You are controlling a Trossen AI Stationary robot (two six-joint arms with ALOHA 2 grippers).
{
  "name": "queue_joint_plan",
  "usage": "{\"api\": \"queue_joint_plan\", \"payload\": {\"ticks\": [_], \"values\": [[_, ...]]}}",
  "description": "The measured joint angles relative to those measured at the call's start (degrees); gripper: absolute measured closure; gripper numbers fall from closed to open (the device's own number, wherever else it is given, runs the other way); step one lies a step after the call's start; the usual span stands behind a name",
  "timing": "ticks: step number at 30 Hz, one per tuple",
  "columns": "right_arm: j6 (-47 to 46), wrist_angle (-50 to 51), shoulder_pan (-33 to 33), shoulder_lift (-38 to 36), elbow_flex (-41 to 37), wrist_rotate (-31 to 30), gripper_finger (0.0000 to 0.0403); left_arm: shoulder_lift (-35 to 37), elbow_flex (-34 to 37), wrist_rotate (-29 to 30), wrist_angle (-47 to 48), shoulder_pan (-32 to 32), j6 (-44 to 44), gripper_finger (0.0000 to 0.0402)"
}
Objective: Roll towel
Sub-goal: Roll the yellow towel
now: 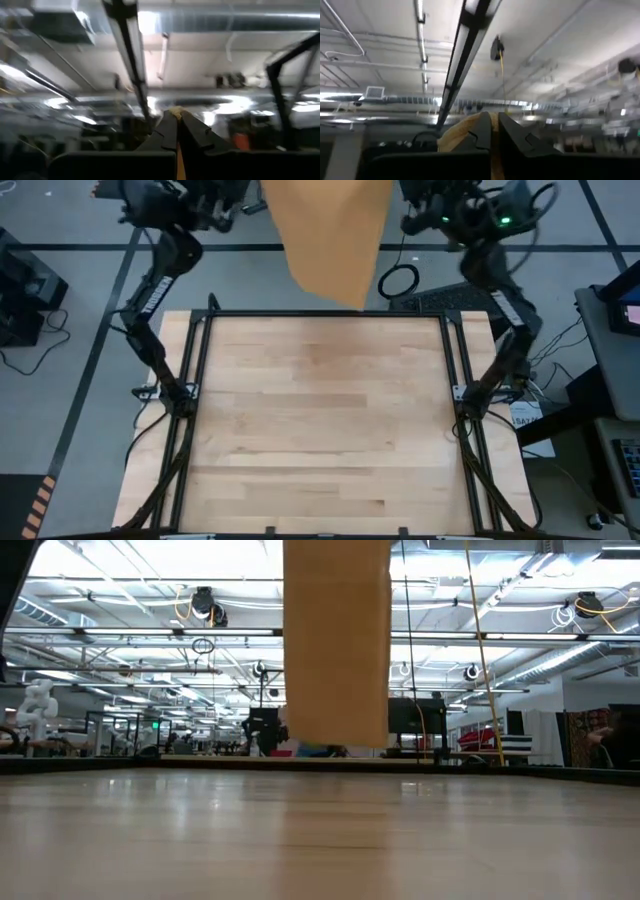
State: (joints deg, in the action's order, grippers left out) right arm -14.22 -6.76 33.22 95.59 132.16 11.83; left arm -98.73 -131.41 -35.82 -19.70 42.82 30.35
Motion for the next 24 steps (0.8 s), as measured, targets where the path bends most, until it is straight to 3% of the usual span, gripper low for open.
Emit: {"api": "queue_joint_plan", "payload": {"ticks": [6, 9, 15, 24], "values": [[-8.2, 21.6, -1.1, -4.7, 0.1, 0.0, 0.0399, 1.2, -3.5, -14.0, 17.9, 0.2, 13.6, 0.0398], [-8.8, 32.8, -2.1, -5.3, 0.1, 0.1, 0.0399, 2.1, -3.5, -20.0, 32.3, 0.1, 11.4, 0.0398], [-9.1, 47.4, -4.5, -4.5, 0.0, 2.0, 0.0399, 4.6, -3.4, -16.3, 68.5, -2.8, -9.2, 0.0398], [-12.8, 59.6, -7.8, -3.7, 0.0, 4.7, 0.0399, 6.9, -3.4, -14.8, 87.6, -6.6, -17.5, 0.0398]]}}
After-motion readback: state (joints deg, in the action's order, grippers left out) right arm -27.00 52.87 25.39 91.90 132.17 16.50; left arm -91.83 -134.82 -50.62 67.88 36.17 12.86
